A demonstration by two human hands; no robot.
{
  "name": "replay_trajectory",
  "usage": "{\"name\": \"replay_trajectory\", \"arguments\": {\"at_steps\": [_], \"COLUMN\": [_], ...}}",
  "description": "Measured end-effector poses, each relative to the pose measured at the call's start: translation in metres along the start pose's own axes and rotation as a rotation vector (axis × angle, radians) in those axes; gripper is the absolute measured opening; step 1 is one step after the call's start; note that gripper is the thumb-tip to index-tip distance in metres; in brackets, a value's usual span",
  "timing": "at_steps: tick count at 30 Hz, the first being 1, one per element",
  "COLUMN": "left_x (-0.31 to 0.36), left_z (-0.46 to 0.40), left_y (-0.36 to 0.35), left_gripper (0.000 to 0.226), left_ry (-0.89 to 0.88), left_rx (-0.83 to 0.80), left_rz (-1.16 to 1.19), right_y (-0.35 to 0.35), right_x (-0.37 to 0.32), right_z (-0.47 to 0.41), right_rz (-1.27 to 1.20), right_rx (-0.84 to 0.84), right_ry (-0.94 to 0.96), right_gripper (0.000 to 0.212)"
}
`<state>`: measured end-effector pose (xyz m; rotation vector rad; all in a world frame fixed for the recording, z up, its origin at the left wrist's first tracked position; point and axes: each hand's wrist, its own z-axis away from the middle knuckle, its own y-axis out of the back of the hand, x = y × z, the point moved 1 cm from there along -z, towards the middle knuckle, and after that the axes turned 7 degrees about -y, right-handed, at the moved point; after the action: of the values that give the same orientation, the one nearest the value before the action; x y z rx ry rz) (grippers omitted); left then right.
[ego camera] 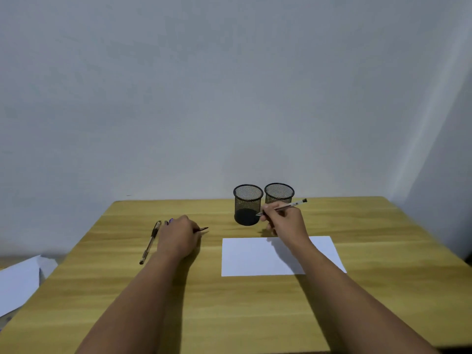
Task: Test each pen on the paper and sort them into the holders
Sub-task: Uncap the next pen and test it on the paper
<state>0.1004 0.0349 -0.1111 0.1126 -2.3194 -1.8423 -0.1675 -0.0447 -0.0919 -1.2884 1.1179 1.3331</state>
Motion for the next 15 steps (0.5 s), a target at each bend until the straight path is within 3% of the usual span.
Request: {"name": "replay_trajectory", "arguments": {"at_steps": [4, 8, 12, 15], "left_x": [0.005, 0.026, 0.042, 0.042], "left_z": [0.001, 0.022, 0.037, 0.042], "left_y": [-0.006, -0.005, -0.011, -0.02], "left_gripper": [0.032, 0.034, 0.043, 0.056], "left_ry": [-0.036, -0.197, -0.397, -0.402], "left_rx": [0.046, 0.217, 0.088, 0.039], "left_rz": [-0.032, 0.129, 0.103, 0.034], "right_y": [0.011, 0.01, -0.006, -0.026], "right_x": [0.017, 0.02, 0.024, 0.028], "right_z": [0.003, 0.007, 0.014, 0.016], "right_rz": [-0.006, -0.082, -0.058, -0.041], "right_rx": [0.071, 0.102, 0.041, -0.018], "right_ry": [0.021, 0.01, 0.047, 0.061], "right_gripper": [0.016, 0.016, 0.04, 0.042]}}
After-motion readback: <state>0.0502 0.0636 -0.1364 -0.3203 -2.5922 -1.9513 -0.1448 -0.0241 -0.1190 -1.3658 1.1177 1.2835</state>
